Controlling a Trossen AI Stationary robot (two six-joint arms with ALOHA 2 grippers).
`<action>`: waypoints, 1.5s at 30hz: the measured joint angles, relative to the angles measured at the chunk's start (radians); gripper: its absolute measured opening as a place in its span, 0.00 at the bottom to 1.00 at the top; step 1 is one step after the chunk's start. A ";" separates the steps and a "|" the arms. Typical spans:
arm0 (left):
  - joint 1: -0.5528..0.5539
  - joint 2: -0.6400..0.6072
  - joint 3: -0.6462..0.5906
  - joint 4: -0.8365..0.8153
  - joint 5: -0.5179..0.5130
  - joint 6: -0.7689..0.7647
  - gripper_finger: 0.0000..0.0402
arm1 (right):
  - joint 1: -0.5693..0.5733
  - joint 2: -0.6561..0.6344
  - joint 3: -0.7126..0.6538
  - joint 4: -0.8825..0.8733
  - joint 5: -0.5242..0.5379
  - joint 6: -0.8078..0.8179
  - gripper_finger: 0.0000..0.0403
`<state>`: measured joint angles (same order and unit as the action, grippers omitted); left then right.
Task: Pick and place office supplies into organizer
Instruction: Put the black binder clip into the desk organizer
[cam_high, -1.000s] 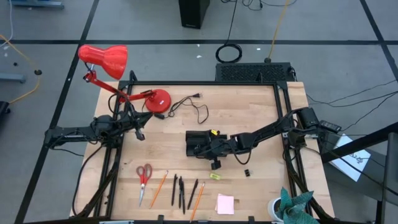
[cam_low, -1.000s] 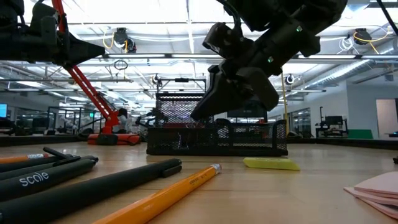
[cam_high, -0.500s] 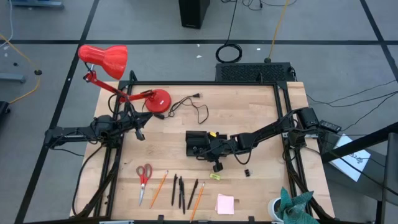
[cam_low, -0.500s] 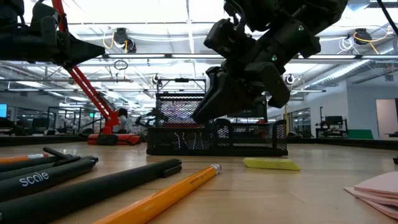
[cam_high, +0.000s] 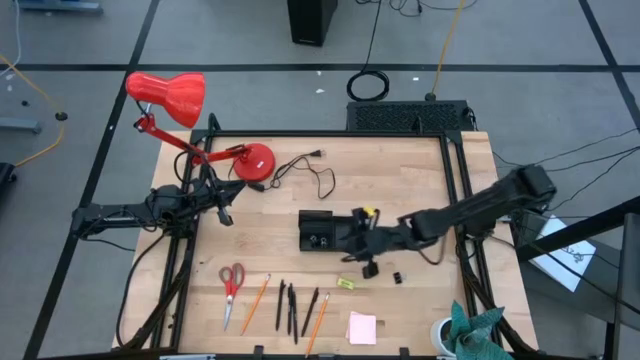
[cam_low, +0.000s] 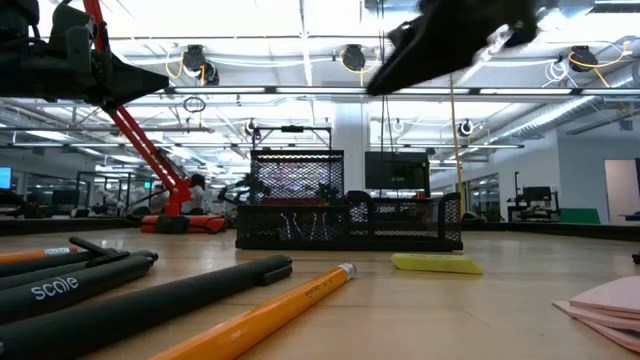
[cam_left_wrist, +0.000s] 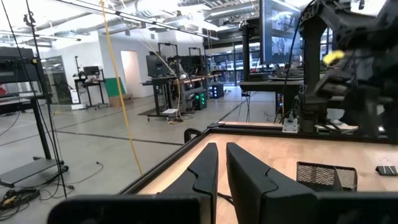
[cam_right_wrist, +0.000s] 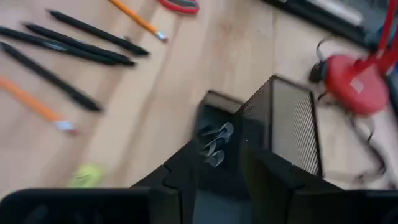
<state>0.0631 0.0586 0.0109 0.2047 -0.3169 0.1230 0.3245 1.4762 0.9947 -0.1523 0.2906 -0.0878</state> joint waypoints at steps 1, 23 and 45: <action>0.000 0.000 0.000 0.000 0.000 0.000 0.10 | 0.015 -0.024 0.000 -0.047 0.000 0.063 0.29; 0.000 0.000 0.000 0.000 0.000 -0.017 0.10 | 0.041 -0.079 0.000 -0.567 -0.269 0.803 0.22; 0.000 0.000 0.000 -0.007 0.000 0.000 0.10 | 0.189 -0.079 -0.129 -0.514 -0.226 1.409 0.49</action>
<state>0.0628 0.0586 0.0109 0.1978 -0.3168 0.1234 0.5137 1.3972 0.8654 -0.6664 0.0644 1.3209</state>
